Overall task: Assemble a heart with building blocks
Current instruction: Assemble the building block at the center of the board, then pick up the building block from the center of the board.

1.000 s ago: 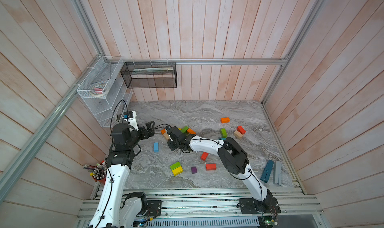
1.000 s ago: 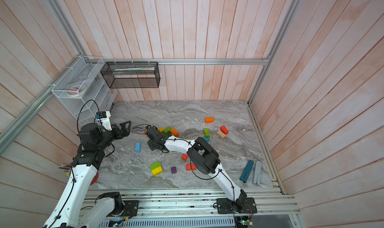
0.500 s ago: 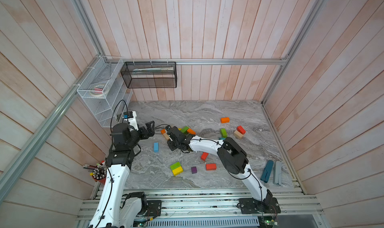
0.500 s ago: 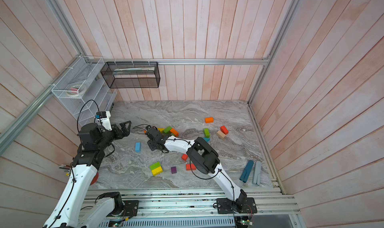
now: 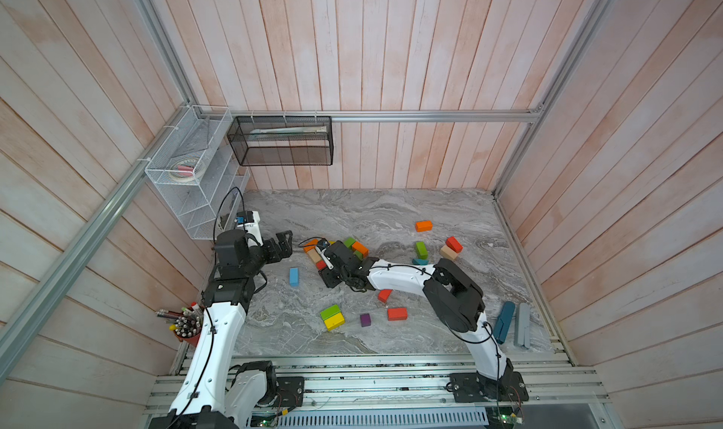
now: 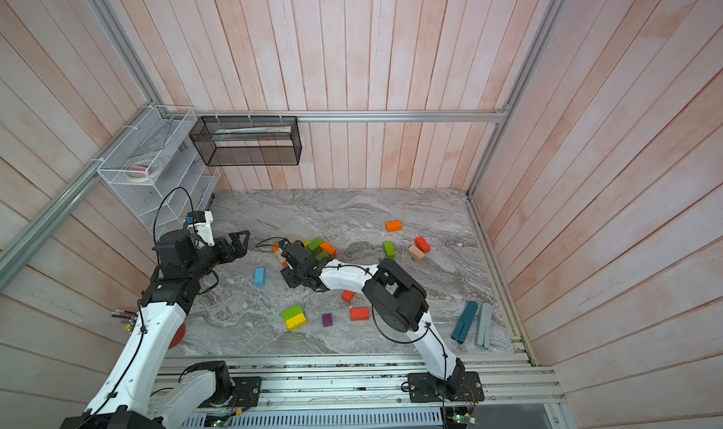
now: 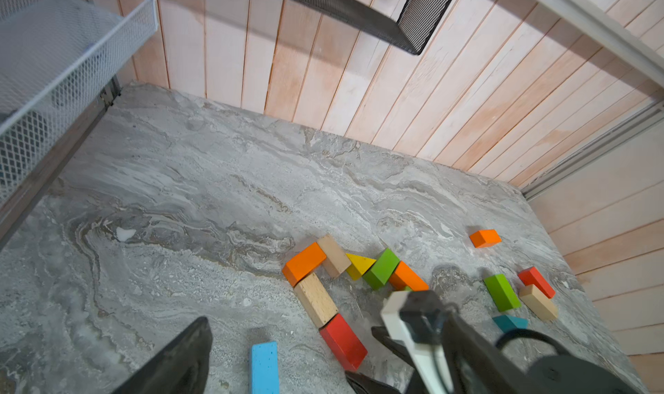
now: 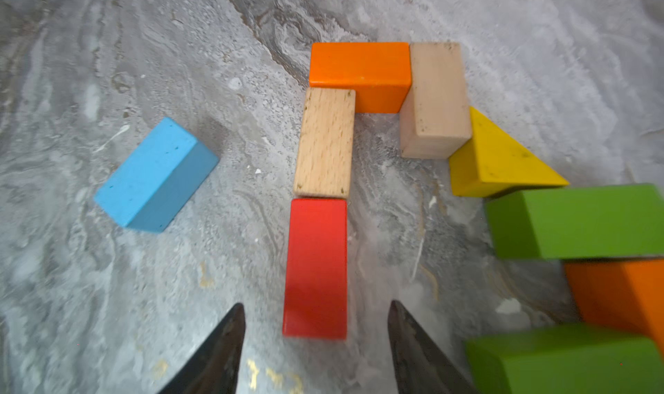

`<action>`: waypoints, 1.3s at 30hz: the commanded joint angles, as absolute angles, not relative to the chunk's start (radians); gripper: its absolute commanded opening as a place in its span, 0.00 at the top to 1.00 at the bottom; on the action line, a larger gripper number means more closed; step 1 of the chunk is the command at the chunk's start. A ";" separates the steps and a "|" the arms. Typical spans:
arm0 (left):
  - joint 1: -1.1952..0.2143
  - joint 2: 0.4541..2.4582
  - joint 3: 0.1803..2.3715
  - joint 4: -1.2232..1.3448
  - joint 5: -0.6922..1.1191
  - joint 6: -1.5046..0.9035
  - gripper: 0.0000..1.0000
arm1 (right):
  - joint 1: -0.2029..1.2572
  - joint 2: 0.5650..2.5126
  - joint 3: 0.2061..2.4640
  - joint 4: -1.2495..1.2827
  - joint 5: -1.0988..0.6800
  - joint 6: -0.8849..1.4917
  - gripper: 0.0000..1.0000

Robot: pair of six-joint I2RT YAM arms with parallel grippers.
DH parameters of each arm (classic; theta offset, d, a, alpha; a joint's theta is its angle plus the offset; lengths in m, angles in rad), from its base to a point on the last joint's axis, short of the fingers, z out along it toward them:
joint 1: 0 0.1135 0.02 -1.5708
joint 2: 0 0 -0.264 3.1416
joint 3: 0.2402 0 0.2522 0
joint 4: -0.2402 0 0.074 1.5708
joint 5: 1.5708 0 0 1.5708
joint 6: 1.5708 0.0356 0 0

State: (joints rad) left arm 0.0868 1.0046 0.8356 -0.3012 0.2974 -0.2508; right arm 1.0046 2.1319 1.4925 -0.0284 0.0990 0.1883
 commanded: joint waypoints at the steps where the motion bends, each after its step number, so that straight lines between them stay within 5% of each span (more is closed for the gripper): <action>1: 0.091 1.050 0.862 -0.390 0.280 -0.282 0.01 | 1.003 1.998 1.373 0.127 0.064 0.138 0.35; 18: 0.037 1.383 0.883 -0.530 0.255 -0.314 0.21 | 0.981 1.433 0.711 0.363 -0.042 0.061 0.26; 39: -0.019 1.628 0.966 -0.554 0.103 -0.280 0.42 | 0.922 1.188 0.507 0.382 -0.024 0.081 0.26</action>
State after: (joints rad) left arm -0.0143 1.5955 0.9356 -0.5465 0.1291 -0.2920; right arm 0.9276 1.2057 0.5198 0.3603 -0.0246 0.0769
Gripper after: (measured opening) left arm 0.581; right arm 0.742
